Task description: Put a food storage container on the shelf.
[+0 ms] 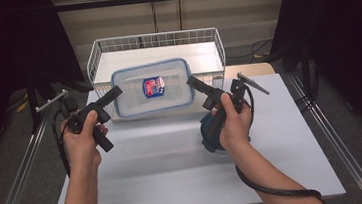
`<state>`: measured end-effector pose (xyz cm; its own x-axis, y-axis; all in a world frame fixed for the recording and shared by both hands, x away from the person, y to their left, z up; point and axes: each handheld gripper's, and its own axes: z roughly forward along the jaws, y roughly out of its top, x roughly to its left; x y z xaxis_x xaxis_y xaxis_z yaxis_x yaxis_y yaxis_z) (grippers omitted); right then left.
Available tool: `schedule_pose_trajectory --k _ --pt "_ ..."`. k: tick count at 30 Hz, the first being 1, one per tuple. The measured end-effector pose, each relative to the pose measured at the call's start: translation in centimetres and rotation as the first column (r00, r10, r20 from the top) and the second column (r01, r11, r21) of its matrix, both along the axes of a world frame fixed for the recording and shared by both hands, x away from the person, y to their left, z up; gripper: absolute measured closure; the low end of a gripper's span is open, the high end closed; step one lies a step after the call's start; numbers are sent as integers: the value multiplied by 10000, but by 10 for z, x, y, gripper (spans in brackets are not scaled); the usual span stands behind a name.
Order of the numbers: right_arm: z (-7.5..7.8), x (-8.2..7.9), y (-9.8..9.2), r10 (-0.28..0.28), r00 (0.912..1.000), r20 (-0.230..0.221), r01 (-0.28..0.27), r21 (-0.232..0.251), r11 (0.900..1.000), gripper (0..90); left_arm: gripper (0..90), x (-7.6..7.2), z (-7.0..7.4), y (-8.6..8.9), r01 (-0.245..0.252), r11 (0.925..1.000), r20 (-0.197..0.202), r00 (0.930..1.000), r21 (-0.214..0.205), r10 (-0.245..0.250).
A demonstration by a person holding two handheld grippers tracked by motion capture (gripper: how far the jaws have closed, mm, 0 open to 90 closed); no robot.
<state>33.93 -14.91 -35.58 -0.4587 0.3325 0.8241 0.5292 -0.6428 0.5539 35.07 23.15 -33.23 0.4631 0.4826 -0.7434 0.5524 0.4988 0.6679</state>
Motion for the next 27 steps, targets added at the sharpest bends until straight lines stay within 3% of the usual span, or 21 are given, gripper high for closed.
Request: schedule_pose_trajectory --k 5,11,27 --pt "7 4 0 -135 9998 121 132 294 9995 605 537 6 10 -2 -37 9999 251 9997 129 34" --pt "11 9 -2 -246 9995 199 236 478 9986 605 542 14 18 -5 -57 10000 270 9996 -38 58" --pt "21 24 -5 -460 9988 173 448 651 9969 606 545 36 29 -10 -92 9999 497 9987 -129 98"
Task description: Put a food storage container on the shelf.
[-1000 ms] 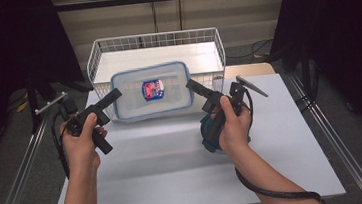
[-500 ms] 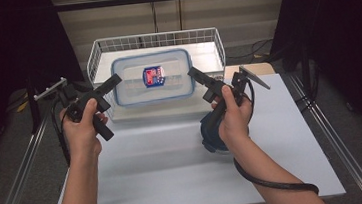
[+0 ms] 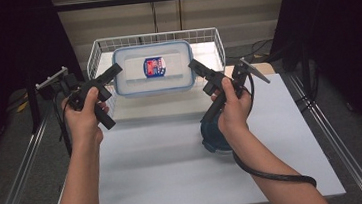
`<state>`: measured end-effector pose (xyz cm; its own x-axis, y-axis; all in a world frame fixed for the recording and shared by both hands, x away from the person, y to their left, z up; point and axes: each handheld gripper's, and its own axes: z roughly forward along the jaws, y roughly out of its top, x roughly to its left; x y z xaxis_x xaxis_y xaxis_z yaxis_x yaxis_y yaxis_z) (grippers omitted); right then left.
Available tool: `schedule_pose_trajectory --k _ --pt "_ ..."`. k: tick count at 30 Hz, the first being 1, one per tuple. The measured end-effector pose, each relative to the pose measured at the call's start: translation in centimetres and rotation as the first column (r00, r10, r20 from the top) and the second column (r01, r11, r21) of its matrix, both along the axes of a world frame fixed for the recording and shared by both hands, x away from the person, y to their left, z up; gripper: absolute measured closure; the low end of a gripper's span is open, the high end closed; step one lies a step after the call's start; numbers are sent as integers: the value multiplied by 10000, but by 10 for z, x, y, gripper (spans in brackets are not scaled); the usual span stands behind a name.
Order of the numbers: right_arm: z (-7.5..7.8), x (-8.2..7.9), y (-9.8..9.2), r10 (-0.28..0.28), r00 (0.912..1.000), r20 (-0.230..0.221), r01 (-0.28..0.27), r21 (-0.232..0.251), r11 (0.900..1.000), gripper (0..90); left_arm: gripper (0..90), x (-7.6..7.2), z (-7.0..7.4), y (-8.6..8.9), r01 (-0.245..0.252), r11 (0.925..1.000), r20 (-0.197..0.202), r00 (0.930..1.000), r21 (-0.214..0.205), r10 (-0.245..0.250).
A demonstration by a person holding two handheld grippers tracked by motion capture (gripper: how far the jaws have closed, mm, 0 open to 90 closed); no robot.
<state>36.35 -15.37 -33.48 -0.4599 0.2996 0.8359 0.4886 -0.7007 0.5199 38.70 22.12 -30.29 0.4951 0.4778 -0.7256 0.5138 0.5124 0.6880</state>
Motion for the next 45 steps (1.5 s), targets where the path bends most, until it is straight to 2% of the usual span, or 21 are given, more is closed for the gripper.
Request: schedule_pose_trajectory --k 4,6,11,16,23,25,45 --pt "4 3 -2 -33 10000 -3 33 65 10000 606 547 5 4 -3 24 9999 46 10000 -144 -24" --pt "5 6 -3 -85 9999 60 84 30 10000 606 547 7 5 -4 -2 10000 98 10000 -49 2" --pt "7 10 -5 -185 9998 46 184 97 9998 606 547 15 9 -7 7 9999 89 10000 -139 -6" --pt "8 14 -6 -259 9997 -9 259 89 9996 606 547 20 8 -8 19 10000 87 10000 -73 -18" --pt "10 21 -7 -407 9992 -30 407 76 9991 605 547 30 10 -12 -28 9997 49 10000 -237 29" --pt "12 23 -7 -485 9988 -86 486 127 9987 605 547 34 10 -12 58 9999 86 9999 -131 -56" --pt "14 41 0 -843 9963 -161 845 100 9964 603 549 56 11 -11 -196 9986 -72 9998 -484 193"
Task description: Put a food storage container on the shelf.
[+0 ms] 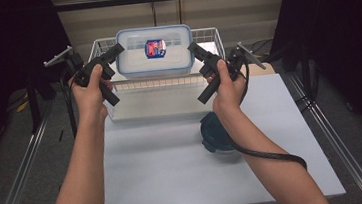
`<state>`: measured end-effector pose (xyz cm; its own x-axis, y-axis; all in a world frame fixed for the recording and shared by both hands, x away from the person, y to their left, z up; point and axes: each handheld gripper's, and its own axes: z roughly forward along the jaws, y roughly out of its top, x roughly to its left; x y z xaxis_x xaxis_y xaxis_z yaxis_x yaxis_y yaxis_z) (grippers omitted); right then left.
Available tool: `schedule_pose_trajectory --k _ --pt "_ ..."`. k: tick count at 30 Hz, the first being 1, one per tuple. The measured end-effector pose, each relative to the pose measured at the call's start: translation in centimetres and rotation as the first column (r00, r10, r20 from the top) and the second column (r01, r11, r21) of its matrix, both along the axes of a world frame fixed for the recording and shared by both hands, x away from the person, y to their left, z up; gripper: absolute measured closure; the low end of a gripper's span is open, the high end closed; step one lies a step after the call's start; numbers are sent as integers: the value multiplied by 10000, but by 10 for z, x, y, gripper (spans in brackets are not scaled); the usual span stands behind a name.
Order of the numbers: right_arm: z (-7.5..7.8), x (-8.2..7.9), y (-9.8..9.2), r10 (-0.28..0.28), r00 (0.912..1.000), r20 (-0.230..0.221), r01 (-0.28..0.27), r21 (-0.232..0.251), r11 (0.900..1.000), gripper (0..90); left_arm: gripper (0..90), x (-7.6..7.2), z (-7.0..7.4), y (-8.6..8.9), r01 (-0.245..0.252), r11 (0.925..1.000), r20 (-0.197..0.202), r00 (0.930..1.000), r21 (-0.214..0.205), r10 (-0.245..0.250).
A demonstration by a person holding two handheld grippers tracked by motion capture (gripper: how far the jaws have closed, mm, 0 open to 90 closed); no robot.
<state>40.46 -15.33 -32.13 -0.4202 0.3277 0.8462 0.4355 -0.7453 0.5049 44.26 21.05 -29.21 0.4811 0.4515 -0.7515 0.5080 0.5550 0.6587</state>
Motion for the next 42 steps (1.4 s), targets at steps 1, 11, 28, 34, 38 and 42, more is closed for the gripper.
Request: schedule_pose_trajectory --k 1,11,28,34,38,42 --pt "1 1 1 15 10000 -92 -14 73 10000 603 549 1 0 0 -16 10000 17 10000 54 16" --pt "-1 9 2 -41 9997 -228 40 -35 10000 601 550 14 0 0 -75 10000 -103 9999 -7 75" --pt "-4 31 3 -354 9979 -551 335 -338 9989 595 549 37 -13 -3 -166 9998 -457 9988 -95 162" --pt "-6 41 3 -645 9951 -744 600 -604 9964 586 549 43 -18 -7 -300 9994 -660 9974 -169 288" --pt "-5 48 5 -794 9942 -729 730 -863 9936 579 549 46 -21 -7 -399 9990 -663 9971 -193 386" --pt "-6 52 4 -799 9927 -903 715 -931 9931 577 553 47 -23 -7 -386 9992 -711 9968 -115 376"
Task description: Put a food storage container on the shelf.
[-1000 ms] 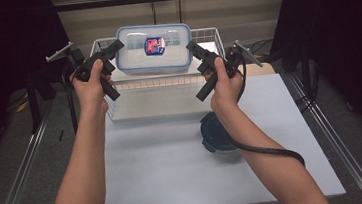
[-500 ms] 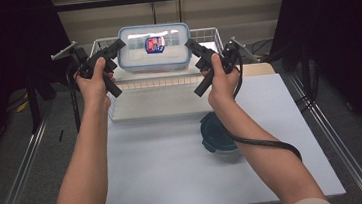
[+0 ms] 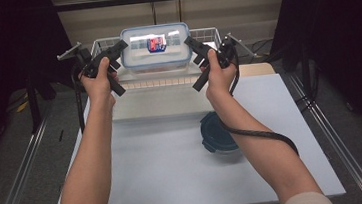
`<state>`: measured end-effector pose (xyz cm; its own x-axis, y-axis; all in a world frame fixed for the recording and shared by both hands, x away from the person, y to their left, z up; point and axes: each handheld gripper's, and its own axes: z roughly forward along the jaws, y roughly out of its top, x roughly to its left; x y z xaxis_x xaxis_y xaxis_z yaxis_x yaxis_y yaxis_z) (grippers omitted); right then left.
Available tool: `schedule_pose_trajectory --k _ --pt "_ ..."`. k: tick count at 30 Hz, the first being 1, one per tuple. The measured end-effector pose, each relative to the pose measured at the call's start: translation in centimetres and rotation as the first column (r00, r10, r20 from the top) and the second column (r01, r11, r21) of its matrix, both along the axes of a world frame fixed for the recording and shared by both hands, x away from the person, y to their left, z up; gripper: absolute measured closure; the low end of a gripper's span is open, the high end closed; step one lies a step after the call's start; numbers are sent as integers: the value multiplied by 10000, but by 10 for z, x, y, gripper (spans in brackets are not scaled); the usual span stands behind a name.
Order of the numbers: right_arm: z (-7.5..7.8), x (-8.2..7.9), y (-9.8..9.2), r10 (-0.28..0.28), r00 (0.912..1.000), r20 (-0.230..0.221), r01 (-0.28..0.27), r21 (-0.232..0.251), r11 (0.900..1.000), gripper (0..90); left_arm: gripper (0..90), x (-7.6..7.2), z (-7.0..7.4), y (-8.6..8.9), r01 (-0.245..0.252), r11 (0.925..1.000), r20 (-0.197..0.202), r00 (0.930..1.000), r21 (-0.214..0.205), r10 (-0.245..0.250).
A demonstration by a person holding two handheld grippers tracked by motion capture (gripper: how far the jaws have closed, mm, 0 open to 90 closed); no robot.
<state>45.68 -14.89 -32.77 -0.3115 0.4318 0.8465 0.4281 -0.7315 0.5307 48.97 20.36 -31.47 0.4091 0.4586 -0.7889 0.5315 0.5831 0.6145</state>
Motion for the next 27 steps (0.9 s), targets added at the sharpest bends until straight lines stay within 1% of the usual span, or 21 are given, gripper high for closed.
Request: schedule_pose_trajectory --k 2,4,5,7,8,9,11,12,13,14,15,17,18,19,21,24,25,26,27 --pt "0 1 0 23 10000 -42 -23 72 10000 577 555 0 0 0 -18 10000 -16 10000 10 18" --pt "-2 2 0 4 10000 36 -4 32 10000 577 555 1 -1 0 -26 10000 -4 10000 -4 26" --pt "-2 3 0 34 10000 6 -35 66 10000 576 555 2 -1 -1 -118 9999 -3 9999 -98 118" --pt "-1 4 0 19 10000 -36 -19 -29 10000 573 556 2 -2 -1 -140 9999 -4 9999 -95 140" --pt "-2 5 0 -11 10000 17 12 -88 10000 571 556 3 -3 -1 -132 9999 47 9999 65 132" --pt "-1 6 0 -9 10000 -45 9 -110 9999 571 556 3 -3 -2 -221 9997 -39 9997 -100 221" --pt "-2 7 0 -5 10000 -94 5 -63 10000 571 556 3 -3 -2 -192 9998 -42 9998 -31 191" --pt "-2 9 1 -45 9999 -146 46 53 10000 569 556 4 -4 -1 -170 9999 -37 9998 24 170" --pt "-2 9 1 -43 9998 -170 43 -39 10000 568 556 4 -4 -1 -170 9999 -37 9998 24 170" --pt "-2 10 1 13 9998 -179 -16 -142 9999 567 555 5 -4 0 -208 9998 -91 9997 -67 208" --pt "-2 10 1 13 9998 -179 -16 -142 9999 567 555 5 -4 0 -208 9998 -91 9997 -67 208" --pt "-1 11 3 -17 9997 -247 16 -63 10000 565 551 7 -5 0 -220 9998 -77 9997 9 220" --pt "-2 11 3 -33 9997 -236 29 -136 9999 563 548 8 -6 -1 -309 9994 -71 9995 133 310" --pt "-2 11 3 -33 9997 -236 29 -136 9999 563 545 8 -6 -1 -309 9994 -71 9995 133 310" --pt "-1 12 4 -151 9996 -257 144 -300 9994 556 544 9 -6 -3 -374 9993 -72 9993 65 374" --pt "-1 13 5 -244 9993 -289 232 -405 9989 554 541 10 -7 -3 -346 9993 -145 9993 166 348" --pt "-1 14 5 -213 9993 -304 201 -399 9990 553 540 12 -7 -5 -507 9986 -97 9987 155 508" --pt "-2 15 5 -244 9992 -315 232 -396 9989 552 537 12 -8 -5 -485 9985 -128 9987 240 488" --pt "-2 16 6 -292 9990 -344 277 -419 9987 549 535 13 -7 -6 -543 9983 -202 9983 212 548"
